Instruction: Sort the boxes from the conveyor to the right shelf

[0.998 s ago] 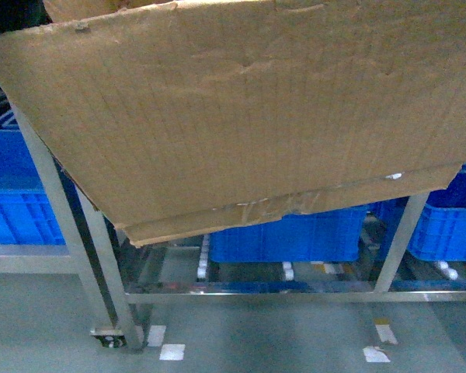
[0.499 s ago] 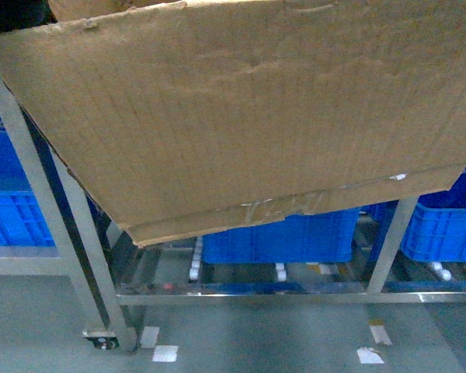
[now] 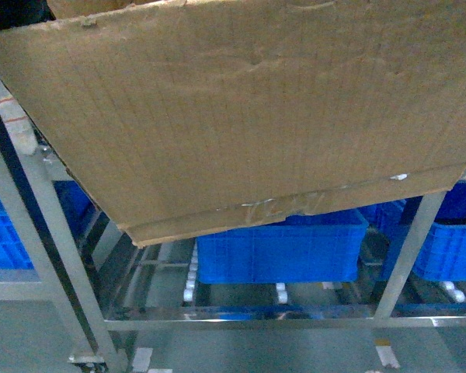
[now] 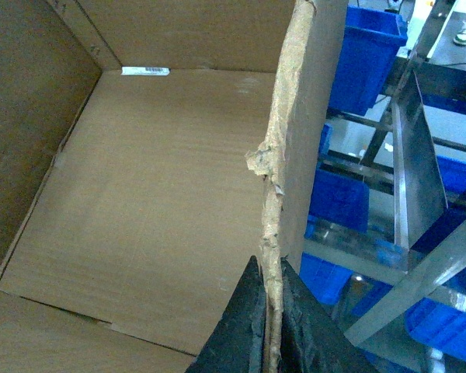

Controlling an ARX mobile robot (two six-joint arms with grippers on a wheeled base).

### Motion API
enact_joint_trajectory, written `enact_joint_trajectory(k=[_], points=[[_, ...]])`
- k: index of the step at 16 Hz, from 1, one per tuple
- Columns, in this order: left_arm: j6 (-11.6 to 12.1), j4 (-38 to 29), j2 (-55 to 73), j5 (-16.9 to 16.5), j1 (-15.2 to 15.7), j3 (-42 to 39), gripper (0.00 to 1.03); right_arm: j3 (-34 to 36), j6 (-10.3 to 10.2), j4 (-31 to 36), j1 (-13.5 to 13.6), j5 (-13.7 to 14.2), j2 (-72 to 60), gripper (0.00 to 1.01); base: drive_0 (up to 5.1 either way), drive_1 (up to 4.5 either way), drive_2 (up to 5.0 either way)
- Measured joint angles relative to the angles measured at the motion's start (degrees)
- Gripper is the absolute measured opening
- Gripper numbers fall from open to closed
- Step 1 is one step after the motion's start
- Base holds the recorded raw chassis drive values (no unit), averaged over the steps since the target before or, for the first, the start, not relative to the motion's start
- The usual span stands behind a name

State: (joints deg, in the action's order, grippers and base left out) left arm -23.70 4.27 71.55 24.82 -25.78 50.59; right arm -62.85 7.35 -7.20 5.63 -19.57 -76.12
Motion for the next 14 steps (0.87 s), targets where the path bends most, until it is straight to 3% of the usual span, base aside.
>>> enact_joint_trajectory(k=[9, 14], points=[[0.0, -0.02, 0.09, 0.0, 0.0, 0.0, 0.02, 0.0, 0.0, 0.09, 0.04, -0.02, 0.09, 0.02, 0.0, 4.11, -4.1], [-0.02, 0.0, 0.31, -0.17, 0.0, -0.02, 0.02, 0.0, 0.0, -0.04, 0.0, 0.0, -0.09, 0.02, 0.0, 0.0, 0.0]])
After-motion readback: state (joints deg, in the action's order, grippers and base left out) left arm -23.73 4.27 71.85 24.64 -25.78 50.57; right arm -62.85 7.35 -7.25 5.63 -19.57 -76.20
